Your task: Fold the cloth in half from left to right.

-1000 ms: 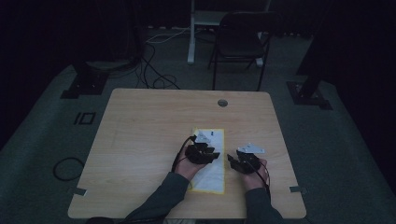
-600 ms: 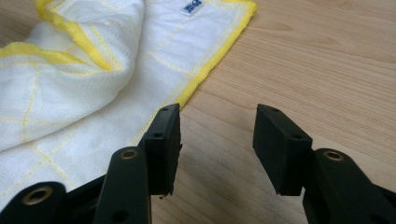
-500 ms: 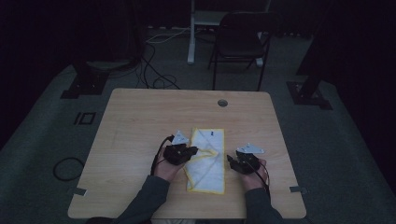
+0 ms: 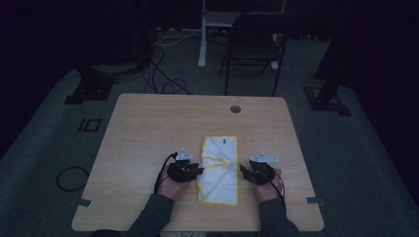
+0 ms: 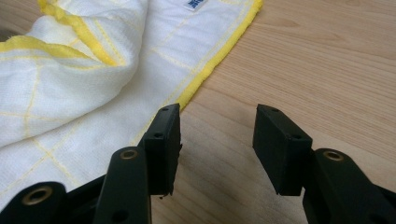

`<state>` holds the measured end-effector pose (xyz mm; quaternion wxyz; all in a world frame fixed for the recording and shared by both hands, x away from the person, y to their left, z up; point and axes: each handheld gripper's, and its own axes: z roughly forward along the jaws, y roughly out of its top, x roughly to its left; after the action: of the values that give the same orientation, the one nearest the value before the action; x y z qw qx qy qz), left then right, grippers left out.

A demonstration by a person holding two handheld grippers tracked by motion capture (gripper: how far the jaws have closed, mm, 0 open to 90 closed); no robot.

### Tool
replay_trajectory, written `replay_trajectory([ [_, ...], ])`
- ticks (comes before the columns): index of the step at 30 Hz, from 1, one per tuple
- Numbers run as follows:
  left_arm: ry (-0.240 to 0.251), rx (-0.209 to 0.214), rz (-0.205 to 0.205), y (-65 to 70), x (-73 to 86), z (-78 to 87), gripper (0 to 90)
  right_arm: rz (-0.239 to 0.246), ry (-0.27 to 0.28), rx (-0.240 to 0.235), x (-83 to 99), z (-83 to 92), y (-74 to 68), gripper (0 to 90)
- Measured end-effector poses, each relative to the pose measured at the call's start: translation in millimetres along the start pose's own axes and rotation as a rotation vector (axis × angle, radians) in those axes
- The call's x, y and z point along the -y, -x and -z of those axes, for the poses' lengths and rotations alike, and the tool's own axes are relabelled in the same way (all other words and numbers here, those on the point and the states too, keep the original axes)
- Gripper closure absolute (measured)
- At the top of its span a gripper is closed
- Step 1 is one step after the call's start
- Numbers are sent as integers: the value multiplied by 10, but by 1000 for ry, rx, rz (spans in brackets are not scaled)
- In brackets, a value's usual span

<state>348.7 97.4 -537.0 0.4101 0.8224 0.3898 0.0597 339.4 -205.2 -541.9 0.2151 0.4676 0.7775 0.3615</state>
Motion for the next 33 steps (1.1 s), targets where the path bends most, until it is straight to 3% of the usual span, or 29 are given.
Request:
replay_trajectory([
  [4,-15,15,11,1,14,-20,644,-2,0,0,2,-1,6,513],
  [9,-21,35,-5,57,7,-7,843,1,-2,0,2,-3,5,512],
  [13,-25,60,-20,128,-24,2,879,3,-3,0,3,-7,3,512],
  [21,10,122,-47,283,-107,46,877,-1,-1,5,2,-3,8,512],
  [23,20,156,-40,328,-132,33,875,-1,2,5,3,-1,14,512],
  [27,21,186,-69,466,-175,-13,869,-1,2,6,3,2,16,512],
  [30,18,228,-97,580,-203,-45,823,-2,2,6,2,3,18,512],
  [33,36,286,-136,668,-218,-30,694,-6,4,5,2,8,18,512],
])
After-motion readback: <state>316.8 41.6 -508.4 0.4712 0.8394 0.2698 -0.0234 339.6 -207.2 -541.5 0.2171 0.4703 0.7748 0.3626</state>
